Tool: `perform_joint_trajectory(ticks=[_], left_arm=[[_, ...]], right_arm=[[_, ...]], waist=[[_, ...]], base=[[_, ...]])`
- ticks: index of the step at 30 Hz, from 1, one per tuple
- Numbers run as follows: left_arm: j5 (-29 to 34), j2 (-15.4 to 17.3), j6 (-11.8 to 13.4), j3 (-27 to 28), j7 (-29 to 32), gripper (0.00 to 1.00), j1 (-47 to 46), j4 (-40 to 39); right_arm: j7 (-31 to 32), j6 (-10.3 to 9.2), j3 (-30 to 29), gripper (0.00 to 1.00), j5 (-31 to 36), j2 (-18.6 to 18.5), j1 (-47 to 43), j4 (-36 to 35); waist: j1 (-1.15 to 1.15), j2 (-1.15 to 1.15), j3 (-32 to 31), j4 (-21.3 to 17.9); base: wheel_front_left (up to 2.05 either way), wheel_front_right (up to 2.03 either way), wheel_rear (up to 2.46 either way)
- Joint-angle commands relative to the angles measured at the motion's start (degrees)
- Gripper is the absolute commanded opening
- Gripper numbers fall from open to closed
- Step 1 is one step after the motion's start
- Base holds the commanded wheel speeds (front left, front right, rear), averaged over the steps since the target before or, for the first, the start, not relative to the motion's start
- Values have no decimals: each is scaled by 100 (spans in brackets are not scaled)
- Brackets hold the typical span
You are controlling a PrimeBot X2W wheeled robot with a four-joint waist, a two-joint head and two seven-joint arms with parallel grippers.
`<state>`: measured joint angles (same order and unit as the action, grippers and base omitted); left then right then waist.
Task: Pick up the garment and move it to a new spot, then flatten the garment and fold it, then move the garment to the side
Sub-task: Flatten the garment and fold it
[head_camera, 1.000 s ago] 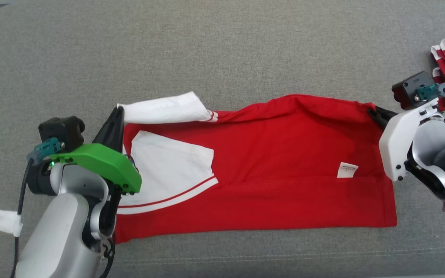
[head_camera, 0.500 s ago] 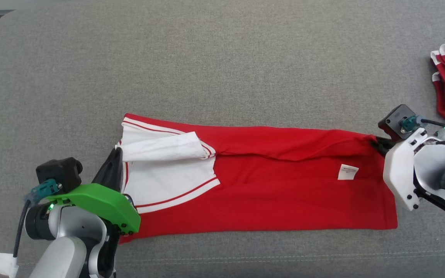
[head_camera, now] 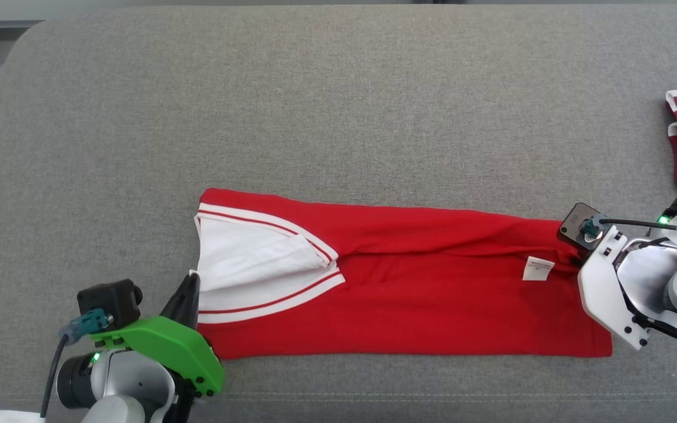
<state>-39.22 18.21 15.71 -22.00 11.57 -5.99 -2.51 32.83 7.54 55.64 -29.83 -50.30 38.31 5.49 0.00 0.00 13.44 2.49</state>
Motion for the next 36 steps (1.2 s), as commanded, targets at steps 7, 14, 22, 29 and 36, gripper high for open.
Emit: perform_joint_trajectory(ticks=[7, 14, 22, 29, 36], left_arm=[[-71, -107, -46, -97, -81, 0, 223, 249], [-16, -93, -5, -162, -163, 0, 382, 556], [106, 9, 58, -270, -140, 92, 527, 791], [168, 75, 73, -302, -190, 100, 598, 1064], [316, 147, -52, -275, -714, 100, 638, 1115]], right_arm=[[-292, -11, -146, 100, -374, 147, -5, 437], [-1068, -10, -1353, 100, -540, 621, -743, 722], [-1606, -10, -2858, 100, -183, 1396, -1846, 631], [-1984, -10, -4058, 100, 194, 2274, -2695, 347], [-2369, -9, -4772, 100, 438, 3147, -3273, 188]], waist=[[0, 0, -217, 94], [0, 0, -438, 37], [0, 0, -591, -128], [0, 0, -770, -217], [0, 0, -1041, -229]], base=[[0, 0, 0], [0, 0, 0], [0, 0, 0], [0, 0, 0], [0, 0, 0]])
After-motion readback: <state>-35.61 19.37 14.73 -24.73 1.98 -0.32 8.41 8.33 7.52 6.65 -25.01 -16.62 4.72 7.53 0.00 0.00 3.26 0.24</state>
